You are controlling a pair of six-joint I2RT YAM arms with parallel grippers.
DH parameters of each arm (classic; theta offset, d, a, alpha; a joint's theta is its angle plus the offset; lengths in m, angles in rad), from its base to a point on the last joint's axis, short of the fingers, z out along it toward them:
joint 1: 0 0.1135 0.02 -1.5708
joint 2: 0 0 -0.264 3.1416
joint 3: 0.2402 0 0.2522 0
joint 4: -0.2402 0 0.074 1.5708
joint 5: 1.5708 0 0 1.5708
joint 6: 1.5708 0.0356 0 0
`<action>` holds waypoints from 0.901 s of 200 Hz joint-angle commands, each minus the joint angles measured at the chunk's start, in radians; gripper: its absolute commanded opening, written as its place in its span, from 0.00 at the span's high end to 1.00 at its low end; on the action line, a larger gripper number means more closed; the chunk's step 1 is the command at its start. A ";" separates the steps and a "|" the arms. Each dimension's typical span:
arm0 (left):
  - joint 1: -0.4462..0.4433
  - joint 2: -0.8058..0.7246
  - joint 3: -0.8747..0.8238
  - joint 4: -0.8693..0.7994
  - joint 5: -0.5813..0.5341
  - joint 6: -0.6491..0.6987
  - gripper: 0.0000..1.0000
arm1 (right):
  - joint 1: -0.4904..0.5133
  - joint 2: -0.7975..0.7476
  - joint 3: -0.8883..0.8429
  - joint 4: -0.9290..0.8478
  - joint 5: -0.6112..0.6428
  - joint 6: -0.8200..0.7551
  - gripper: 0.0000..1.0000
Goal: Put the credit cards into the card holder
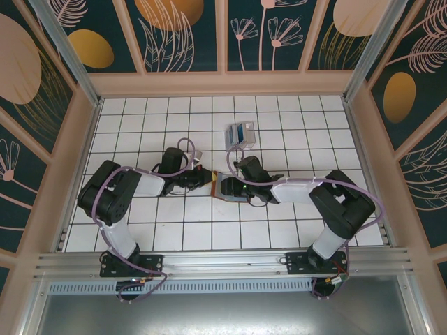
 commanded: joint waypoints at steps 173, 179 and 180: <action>0.003 -0.070 -0.037 0.063 0.018 -0.106 1.00 | 0.130 -0.050 0.082 -0.080 0.195 0.083 0.37; 0.003 -0.061 -0.041 0.094 0.029 -0.126 1.00 | 0.127 -0.042 0.073 -0.062 0.176 0.092 0.36; 0.003 -0.058 -0.041 0.096 0.032 -0.129 1.00 | 0.126 -0.040 0.072 -0.059 0.172 0.094 0.36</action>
